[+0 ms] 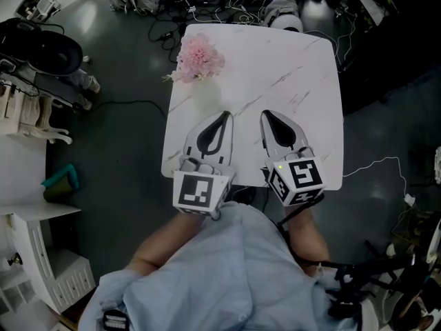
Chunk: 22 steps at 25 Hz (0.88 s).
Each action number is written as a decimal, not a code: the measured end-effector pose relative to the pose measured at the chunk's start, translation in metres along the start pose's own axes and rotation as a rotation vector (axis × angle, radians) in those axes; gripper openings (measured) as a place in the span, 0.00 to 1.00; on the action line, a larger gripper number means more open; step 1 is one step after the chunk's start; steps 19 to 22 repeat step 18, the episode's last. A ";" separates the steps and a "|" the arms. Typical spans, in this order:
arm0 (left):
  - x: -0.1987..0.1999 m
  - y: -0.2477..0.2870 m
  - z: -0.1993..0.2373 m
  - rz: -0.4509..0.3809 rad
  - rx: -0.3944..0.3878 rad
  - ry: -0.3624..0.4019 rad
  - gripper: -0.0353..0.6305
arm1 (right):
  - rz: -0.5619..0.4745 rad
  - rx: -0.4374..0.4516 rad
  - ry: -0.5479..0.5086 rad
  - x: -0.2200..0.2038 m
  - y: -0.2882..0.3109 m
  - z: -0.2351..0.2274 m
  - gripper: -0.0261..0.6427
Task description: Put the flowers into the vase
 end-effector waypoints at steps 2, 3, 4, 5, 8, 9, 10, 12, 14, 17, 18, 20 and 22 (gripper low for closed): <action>0.002 -0.001 -0.004 -0.007 -0.015 0.004 0.06 | -0.004 0.002 0.002 0.001 -0.001 0.000 0.04; 0.002 -0.001 -0.005 -0.008 -0.019 0.007 0.06 | -0.005 0.004 0.002 0.001 -0.001 0.000 0.04; 0.003 -0.001 -0.005 -0.005 -0.023 0.009 0.06 | -0.006 0.006 0.002 0.002 -0.001 0.001 0.04; 0.004 -0.002 -0.006 -0.001 -0.025 0.008 0.06 | -0.006 0.007 0.002 0.002 -0.001 0.001 0.04; 0.004 -0.003 -0.007 -0.007 -0.022 0.008 0.06 | -0.006 0.011 0.003 0.003 -0.002 0.002 0.04; 0.003 -0.003 -0.007 -0.011 -0.020 0.009 0.06 | -0.006 0.012 0.003 0.003 -0.002 0.002 0.04; 0.003 -0.003 -0.007 -0.011 -0.020 0.009 0.06 | -0.006 0.012 0.004 0.003 -0.002 0.002 0.04; 0.004 -0.003 -0.008 -0.007 -0.023 0.009 0.06 | -0.006 0.013 0.005 0.003 -0.002 0.001 0.04; 0.003 -0.001 -0.008 -0.010 -0.022 0.005 0.06 | -0.007 0.013 0.006 0.003 -0.001 0.000 0.04; 0.001 0.001 -0.009 -0.020 -0.021 -0.007 0.06 | -0.008 0.013 0.007 0.003 -0.001 -0.002 0.04; 0.001 0.002 -0.009 -0.024 -0.020 -0.011 0.06 | -0.009 0.013 0.007 0.003 -0.001 -0.003 0.04; 0.001 0.002 -0.009 -0.024 -0.020 -0.011 0.06 | -0.009 0.013 0.007 0.003 -0.001 -0.003 0.04; 0.001 0.002 -0.009 -0.024 -0.020 -0.011 0.06 | -0.009 0.013 0.007 0.003 -0.001 -0.003 0.04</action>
Point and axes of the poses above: the fingertips, and each gripper's own axes: y forward along the fingers, z to its left, x out of its top, the point moved 2 cm from there along -y, backward along the fingers, and after that the axes turned 6 degrees about x, right-handed, at the moved point
